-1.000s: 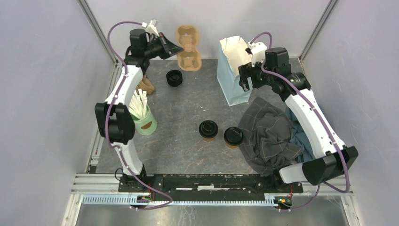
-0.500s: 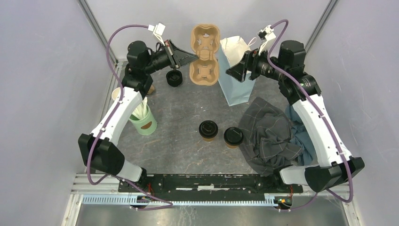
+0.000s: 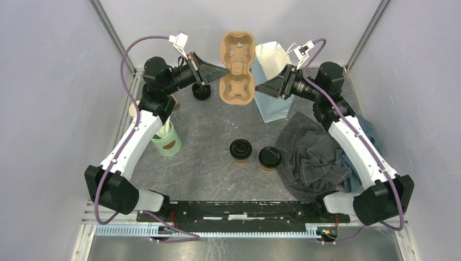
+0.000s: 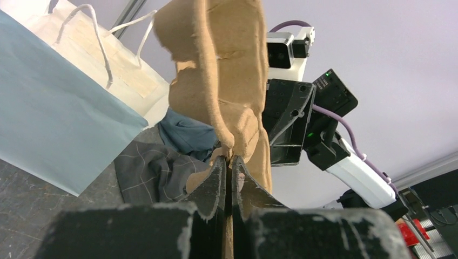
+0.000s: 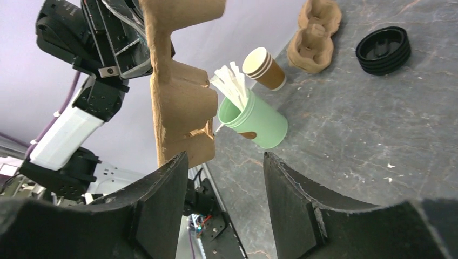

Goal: Pack the takeout coffee

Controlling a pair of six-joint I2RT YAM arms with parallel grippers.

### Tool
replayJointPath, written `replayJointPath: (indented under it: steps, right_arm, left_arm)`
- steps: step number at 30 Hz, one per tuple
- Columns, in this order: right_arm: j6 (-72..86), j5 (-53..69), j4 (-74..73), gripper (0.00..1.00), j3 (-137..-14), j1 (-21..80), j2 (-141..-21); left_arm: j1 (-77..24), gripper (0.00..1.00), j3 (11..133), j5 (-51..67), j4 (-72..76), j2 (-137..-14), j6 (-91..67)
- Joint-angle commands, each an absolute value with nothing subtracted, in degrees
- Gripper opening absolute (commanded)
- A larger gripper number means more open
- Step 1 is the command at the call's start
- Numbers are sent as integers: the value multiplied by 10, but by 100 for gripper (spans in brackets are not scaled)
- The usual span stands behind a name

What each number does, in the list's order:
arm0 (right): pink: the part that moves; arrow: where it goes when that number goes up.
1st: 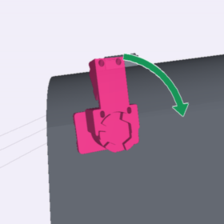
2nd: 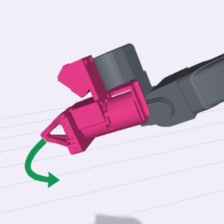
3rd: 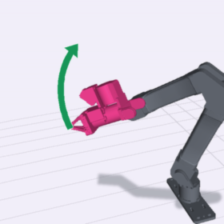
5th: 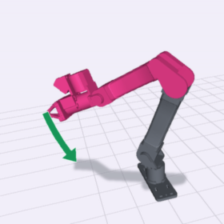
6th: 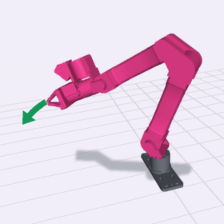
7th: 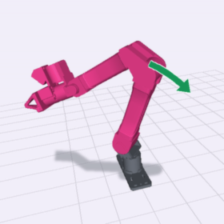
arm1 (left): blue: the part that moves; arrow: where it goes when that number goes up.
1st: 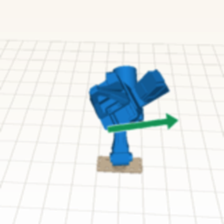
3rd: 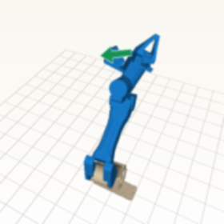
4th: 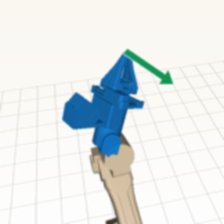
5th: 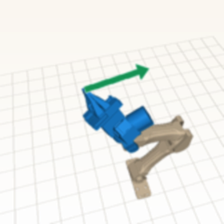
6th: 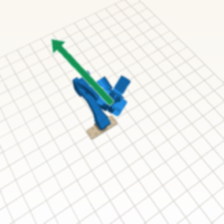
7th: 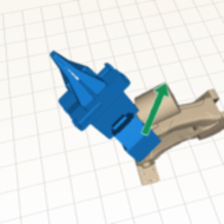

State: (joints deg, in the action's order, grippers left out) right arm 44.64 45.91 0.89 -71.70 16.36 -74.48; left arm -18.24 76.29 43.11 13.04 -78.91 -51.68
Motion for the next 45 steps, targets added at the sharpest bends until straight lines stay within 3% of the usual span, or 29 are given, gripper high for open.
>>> replayJointPath:
  steps: [1, 10, 20, 24, 27, 29, 32, 33, 36, 40, 42, 45]
  right_arm:
    - [508, 482, 110, 59, -698, 163, -709]
    - [504, 459, 114, 68, -686, 165, -683]
    - [540, 485, 158, 61, -693, 182, -723]
    - [543, 485, 163, 51, -702, 195, -736]
    - [543, 480, 165, 37, -700, 196, -739]
    - [541, 474, 166, 25, -700, 196, -738]
    - [530, 468, 159, 0, -705, 195, -739]
    - [517, 462, 145, 0, -711, 193, -739]
    - [437, 428, 47, 0, -759, 184, -738]
    - [280, 340, -137, 0, -848, 165, -740]
    - [209, 280, -207, 0, -887, 161, -740]
    - [126, 205, -268, 0, -924, 160, -738]
  left_arm:
    - [-189, 2, 757, 424, 169, -764, -542]
    - [-189, 2, 765, 415, 157, -770, -532]
    - [-191, 2, 767, 421, 171, -780, -547]
    - [-193, 2, 768, 419, 172, -782, -547]
    - [-193, 2, 769, 420, 172, -786, -546]
    - [-193, 2, 769, 422, 172, -788, -545]
    - [-193, 2, 772, 419, 153, -793, -537]
    - [-193, 10, 787, 410, 119, -798, -513]
    - [-184, 54, 847, 325, -51, -818, -425]
    - [-122, 94, 906, 206, -182, -851, -373]
    - [-84, 99, 946, 95, -271, -881, -366]
    - [-42, 98, 1021, -49, -376, -952, -332]
